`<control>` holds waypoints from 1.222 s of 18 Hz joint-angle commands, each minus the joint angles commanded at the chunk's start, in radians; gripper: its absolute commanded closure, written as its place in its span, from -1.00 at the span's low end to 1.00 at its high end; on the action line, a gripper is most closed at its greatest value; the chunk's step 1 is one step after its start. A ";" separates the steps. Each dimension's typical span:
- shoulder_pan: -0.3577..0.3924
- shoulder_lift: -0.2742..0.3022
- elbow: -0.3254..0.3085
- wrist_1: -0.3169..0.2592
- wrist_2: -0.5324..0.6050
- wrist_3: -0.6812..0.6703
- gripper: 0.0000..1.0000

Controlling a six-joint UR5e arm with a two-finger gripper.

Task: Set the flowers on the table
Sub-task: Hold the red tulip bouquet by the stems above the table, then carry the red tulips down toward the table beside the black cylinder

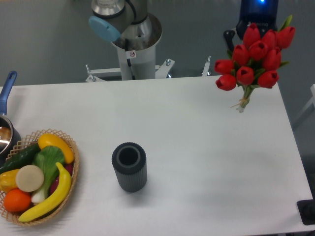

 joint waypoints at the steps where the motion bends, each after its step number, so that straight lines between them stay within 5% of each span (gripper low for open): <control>1: -0.011 0.000 -0.008 0.000 0.034 0.000 0.29; 9: -0.140 -0.020 -0.034 -0.008 0.351 0.061 0.29; 16: -0.256 -0.116 -0.049 -0.008 0.632 0.106 0.29; 22: -0.288 -0.163 -0.061 -0.008 0.761 0.106 0.29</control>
